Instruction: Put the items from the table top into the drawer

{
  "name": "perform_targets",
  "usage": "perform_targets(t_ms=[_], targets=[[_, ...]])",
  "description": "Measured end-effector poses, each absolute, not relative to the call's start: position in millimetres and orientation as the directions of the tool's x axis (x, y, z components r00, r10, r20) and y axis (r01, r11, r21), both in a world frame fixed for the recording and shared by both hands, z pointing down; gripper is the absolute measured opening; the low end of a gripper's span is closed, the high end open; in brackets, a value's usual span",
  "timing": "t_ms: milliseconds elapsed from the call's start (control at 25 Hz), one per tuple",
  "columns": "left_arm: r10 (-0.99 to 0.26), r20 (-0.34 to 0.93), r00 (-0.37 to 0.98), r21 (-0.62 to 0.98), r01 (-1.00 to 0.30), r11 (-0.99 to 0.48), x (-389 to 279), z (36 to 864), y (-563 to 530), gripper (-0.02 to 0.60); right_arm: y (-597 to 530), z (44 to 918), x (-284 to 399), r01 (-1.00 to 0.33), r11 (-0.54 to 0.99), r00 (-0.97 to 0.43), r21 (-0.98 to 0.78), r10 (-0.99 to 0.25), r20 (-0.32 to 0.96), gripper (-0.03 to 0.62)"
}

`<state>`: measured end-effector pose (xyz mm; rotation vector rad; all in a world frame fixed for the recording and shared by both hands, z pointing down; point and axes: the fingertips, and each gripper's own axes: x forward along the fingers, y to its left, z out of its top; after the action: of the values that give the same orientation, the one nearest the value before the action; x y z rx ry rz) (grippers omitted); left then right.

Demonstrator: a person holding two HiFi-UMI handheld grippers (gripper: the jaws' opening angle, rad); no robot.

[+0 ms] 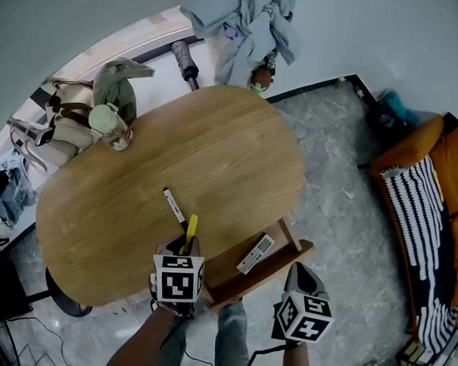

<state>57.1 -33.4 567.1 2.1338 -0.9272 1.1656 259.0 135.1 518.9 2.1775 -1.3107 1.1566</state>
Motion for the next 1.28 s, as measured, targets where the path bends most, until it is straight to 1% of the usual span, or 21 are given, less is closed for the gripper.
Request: perform_targets(t_ms=[360, 720, 960, 1280], targets=[[-0.250, 0.869, 0.426, 0.117, -0.669, -0.734, 117.4, 574.6, 8.7, 0.071, 187.5, 526.7, 295.0, -0.798, -0.592, 0.280, -0.108, -0.525, 0.804, 0.005], [-0.167, 0.890, 0.425, 0.123, -0.575, -0.809, 150.0, 601.1, 51.8, 0.071, 227.3, 550.8, 317.4, -0.755, -0.645, 0.284, -0.116, -0.481, 0.829, 0.005], [-0.127, 0.908, 0.399, 0.121, -0.540, -0.833, 159.9, 629.1, 77.0, 0.072, 245.3, 567.1, 326.6, -0.745, -0.658, 0.275, -0.114, -0.459, 0.845, 0.005], [-0.113, 0.927, 0.359, 0.106, -0.538, -0.837, 160.0, 664.2, 85.4, 0.072, 251.7, 586.3, 333.3, -0.756, -0.645, 0.252, -0.110, -0.441, 0.861, 0.005]])
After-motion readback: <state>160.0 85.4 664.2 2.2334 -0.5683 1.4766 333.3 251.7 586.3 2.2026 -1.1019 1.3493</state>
